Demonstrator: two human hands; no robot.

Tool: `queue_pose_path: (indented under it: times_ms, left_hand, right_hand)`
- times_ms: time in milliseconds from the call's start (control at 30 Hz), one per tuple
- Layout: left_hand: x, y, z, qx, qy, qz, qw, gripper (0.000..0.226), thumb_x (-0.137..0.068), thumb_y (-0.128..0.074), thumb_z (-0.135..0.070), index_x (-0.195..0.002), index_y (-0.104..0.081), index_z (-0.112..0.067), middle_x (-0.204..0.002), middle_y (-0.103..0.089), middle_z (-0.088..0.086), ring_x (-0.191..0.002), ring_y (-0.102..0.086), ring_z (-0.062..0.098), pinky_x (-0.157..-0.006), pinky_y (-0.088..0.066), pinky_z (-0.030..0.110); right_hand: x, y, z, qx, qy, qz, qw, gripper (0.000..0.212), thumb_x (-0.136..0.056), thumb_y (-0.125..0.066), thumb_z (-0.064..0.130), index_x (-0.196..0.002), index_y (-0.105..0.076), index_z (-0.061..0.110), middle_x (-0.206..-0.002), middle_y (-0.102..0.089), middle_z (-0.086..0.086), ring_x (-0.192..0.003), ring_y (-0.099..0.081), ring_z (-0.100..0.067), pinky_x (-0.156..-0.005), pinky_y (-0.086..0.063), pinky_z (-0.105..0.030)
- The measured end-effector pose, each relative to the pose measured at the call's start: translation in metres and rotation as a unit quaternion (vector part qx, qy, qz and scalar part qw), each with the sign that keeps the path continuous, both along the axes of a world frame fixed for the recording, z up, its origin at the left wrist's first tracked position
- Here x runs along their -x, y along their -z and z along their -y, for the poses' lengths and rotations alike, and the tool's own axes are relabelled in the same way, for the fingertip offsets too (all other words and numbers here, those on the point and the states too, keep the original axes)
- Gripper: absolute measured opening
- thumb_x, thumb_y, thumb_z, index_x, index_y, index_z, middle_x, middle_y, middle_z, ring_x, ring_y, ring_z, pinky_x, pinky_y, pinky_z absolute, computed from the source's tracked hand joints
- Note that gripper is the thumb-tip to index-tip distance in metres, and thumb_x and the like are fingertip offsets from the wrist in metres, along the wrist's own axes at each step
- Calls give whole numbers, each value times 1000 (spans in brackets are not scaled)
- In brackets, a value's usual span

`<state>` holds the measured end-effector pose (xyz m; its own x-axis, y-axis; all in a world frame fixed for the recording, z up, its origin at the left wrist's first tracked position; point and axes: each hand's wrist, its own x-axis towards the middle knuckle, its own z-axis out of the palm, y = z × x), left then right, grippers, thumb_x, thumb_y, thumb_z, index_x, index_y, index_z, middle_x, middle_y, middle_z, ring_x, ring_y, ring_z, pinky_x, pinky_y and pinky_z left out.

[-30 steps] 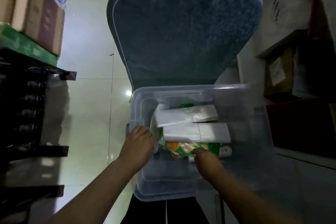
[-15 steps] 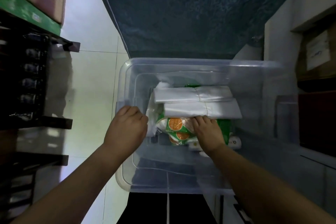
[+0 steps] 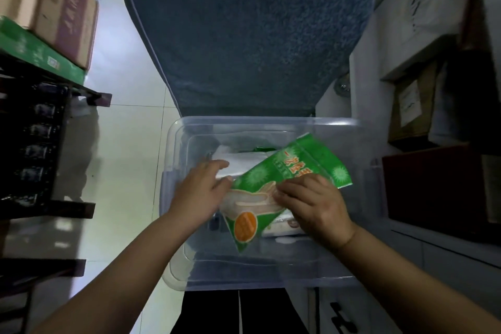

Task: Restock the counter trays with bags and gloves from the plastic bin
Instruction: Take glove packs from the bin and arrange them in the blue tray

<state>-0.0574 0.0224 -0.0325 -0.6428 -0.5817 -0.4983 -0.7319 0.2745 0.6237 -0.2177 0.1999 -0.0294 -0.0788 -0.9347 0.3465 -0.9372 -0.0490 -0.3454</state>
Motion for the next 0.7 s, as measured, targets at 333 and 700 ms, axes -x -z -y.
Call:
queue_pose_path:
  times_ms: [333, 700]
  left_hand:
    - [-8, -39, 27, -252, -186, -37, 949, 17, -78, -67, 0, -89, -66, -13, -86, -72, 11, -70, -67, 20, -65, -53, 30]
    - [-54, -22, 65, -117, -297, -120, 940, 22, -66, -67, -28, -84, -63, -41, -88, -74, -11, -84, -70, 15, -76, -55, 41]
  right_hand:
    - [-9, -6, 8, -70, 70, 20, 995, 14, -75, -74, 4, -87, -76, 11, -99, -73, -11, -90, -67, -30, -76, -53, -37]
    - [-74, 118, 19, -410, 452, 395, 687, 34, -86, -58, 13, -119, -57, 4, -119, -63, -19, -109, -58, -34, -88, -45, -33]
